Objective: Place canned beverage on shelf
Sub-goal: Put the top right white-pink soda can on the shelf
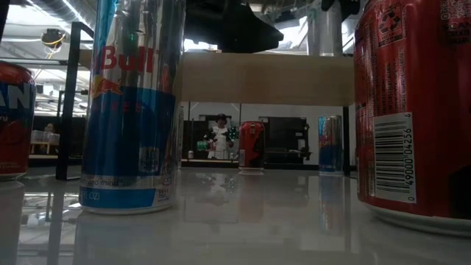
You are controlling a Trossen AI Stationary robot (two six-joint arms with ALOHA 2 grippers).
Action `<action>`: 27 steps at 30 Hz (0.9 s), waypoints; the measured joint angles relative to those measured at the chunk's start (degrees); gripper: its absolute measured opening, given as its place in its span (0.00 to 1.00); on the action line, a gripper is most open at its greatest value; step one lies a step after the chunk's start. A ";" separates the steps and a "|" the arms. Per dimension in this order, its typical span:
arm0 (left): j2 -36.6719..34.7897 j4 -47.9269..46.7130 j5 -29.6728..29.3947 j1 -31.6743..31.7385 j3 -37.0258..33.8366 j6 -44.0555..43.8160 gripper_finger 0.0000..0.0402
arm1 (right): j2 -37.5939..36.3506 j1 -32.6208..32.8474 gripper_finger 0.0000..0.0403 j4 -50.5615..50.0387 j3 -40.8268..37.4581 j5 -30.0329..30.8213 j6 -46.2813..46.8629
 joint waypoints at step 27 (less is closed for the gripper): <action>-0.04 0.08 0.00 0.00 0.00 0.00 0.36 | 0.00 0.00 0.84 -0.35 4.15 0.04 -0.02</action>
